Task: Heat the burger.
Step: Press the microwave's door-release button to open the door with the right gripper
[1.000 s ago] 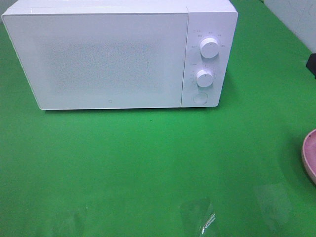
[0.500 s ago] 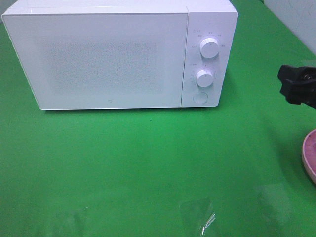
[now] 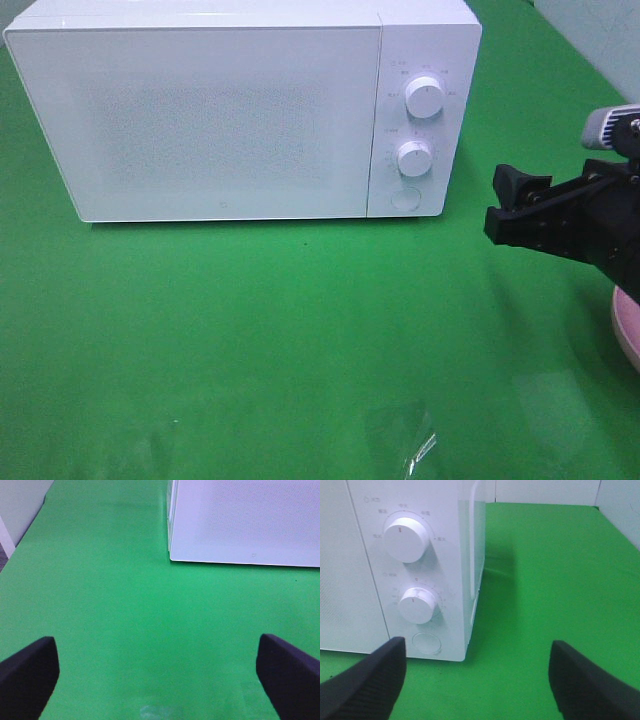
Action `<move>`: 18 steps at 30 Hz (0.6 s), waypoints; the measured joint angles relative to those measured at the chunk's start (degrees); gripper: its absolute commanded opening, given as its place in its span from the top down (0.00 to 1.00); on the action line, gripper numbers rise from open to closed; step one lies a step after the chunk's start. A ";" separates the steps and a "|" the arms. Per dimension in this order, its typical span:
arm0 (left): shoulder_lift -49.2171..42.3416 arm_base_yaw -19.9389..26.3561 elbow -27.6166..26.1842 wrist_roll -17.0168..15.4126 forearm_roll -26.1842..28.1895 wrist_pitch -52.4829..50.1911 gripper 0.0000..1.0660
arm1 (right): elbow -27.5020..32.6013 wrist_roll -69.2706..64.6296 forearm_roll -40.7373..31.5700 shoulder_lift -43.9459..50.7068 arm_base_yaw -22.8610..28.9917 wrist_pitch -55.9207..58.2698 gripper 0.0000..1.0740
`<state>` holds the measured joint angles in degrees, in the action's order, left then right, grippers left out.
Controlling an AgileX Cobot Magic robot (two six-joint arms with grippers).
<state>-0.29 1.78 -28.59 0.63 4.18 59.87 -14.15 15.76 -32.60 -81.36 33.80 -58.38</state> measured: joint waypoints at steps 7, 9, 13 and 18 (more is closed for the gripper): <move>0.00 0.00 0.00 0.00 0.00 0.00 0.06 | -0.74 0.52 -6.47 -4.93 7.79 -6.25 0.30; 0.00 0.00 0.00 0.00 0.00 0.00 0.06 | -1.72 0.57 -8.19 -6.65 9.51 -6.99 0.30; 0.00 0.00 0.00 0.00 0.00 0.00 0.06 | -5.33 0.57 -10.37 -11.34 11.57 -7.79 0.30; 0.00 0.00 0.00 0.00 0.00 0.00 0.06 | -7.10 0.17 -10.60 -13.41 11.75 -7.79 0.31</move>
<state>-0.29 1.78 -28.59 0.63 4.18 59.87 -21.26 15.93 -43.20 -94.77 45.55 -66.18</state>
